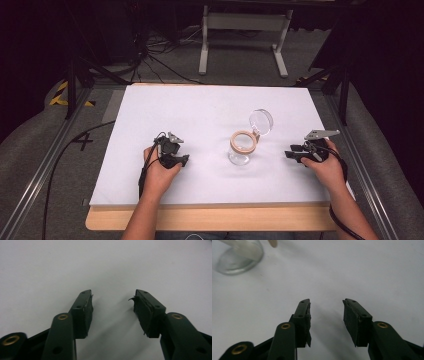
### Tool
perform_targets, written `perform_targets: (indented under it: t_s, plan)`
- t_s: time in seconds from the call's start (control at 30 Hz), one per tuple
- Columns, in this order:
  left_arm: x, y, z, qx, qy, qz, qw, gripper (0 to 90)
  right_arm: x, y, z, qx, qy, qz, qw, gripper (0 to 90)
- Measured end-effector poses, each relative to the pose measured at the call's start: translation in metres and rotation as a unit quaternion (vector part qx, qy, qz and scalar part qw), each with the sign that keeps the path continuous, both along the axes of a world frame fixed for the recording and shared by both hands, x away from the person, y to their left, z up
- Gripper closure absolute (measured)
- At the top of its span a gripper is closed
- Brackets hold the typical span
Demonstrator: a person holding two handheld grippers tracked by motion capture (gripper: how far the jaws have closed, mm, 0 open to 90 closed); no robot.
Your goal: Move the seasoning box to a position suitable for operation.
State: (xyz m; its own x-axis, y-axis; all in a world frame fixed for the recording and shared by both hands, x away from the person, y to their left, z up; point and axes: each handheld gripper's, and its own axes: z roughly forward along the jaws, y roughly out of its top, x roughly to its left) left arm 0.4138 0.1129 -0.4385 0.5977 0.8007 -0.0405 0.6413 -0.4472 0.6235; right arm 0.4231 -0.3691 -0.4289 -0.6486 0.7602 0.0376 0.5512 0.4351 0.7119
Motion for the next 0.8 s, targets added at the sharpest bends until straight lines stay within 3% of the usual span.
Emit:
perform_targets:
  t_s: [0.03, 0.07, 0.17, 0.33, 0.37, 0.47, 0.53, 0.63, 0.8]
  plan:
    - [-0.004, 0.0, 0.008, -0.009, -0.001, -0.021, 0.9997, 51.9, 0.0, 0.0, 0.0, 0.0, 0.0, 0.0, 1.0, 59.6]
    - [-0.004, 0.0, 0.008, -0.009, -0.001, -0.021, 0.9997, 56.7, -0.003, 0.005, 0.008, 0.002, 0.007, 0.011, 0.9999, 62.7]
    - [-0.007, 0.006, 0.023, -0.017, 0.003, -0.028, 0.9995, 59.3, -0.007, 0.01, 0.015, 0.009, 0.005, 0.021, 0.9997, 65.4]
    - [-0.005, 0.014, 0.037, -0.06, 0.004, -0.032, 0.9977, 68.1, -0.011, 0.018, 0.024, 0.012, 0.002, 0.036, 0.9993, 71.6]
    - [-0.003, 0.013, 0.039, -0.062, 0.007, -0.041, 0.9972, 71.6, -0.012, 0.019, 0.025, 0.012, 0.003, 0.039, 0.9991, 74.3]
    - [0.002, 0.007, 0.046, -0.042, 0.005, -0.067, 0.9969, 83.3, -0.013, 0.024, 0.028, 0.005, 0.014, 0.059, 0.9981, 82.7]
    - [0.006, 0.004, 0.049, -0.035, 0.005, -0.07, 0.9969, 89.5, -0.014, 0.025, 0.029, 0.004, 0.021, 0.07, 0.9973, 87.2]
    - [0.009, -0.003, 0.053, -0.031, -0.004, -0.065, 0.9974, 89.8, -0.015, 0.025, 0.031, -0.001, 0.028, 0.074, 0.9968, 89.9]
    - [0.014, -0.014, 0.056, -0.024, 0.007, -0.091, 0.9956, 89.5, -0.017, 0.023, 0.035, 0.007, 0.032, 0.072, 0.9969, 90.0]
